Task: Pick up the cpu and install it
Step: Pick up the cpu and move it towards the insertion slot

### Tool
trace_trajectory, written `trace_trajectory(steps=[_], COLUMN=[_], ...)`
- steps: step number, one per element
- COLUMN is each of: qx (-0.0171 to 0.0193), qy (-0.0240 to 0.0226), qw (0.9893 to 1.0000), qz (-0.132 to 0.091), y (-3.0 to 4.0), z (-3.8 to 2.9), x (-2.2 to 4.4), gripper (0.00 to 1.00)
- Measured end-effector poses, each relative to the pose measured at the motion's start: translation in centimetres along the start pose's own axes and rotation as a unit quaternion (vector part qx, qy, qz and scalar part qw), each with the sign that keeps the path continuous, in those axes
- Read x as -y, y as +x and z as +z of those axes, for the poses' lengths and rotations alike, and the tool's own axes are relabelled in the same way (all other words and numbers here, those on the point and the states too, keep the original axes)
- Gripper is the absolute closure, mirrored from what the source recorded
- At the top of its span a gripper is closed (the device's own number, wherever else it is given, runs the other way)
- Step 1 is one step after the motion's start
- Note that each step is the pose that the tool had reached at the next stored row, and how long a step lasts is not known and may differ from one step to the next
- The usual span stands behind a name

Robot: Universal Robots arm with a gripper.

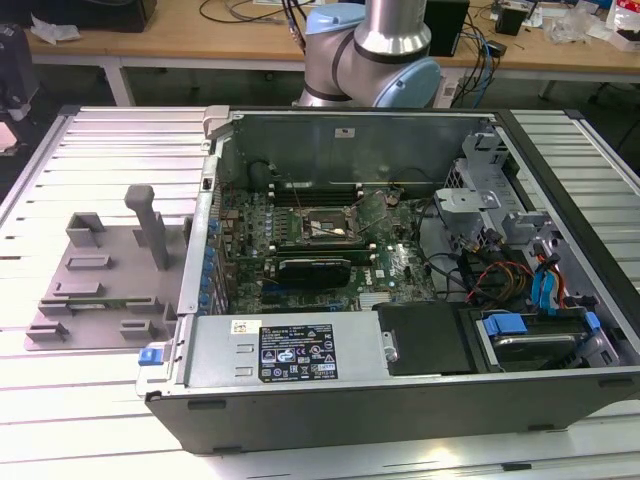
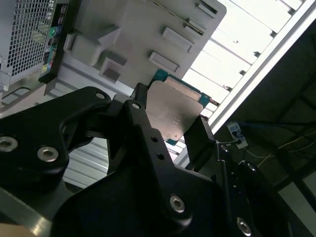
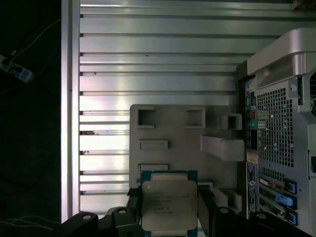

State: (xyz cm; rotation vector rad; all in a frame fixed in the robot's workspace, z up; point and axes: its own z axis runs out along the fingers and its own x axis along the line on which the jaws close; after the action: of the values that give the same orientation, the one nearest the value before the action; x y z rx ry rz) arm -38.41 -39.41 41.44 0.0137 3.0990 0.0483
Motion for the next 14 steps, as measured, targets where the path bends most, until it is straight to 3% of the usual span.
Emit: trace_trajectory(steps=[4,14], qx=[0.0,0.0], qy=[0.0,0.0], qw=[1.0,1.0], qz=[0.0,0.0], y=[-0.95,-2.33], z=[0.04,0.1], x=[-0.01,-0.03], gripper=[0.45,0.45])
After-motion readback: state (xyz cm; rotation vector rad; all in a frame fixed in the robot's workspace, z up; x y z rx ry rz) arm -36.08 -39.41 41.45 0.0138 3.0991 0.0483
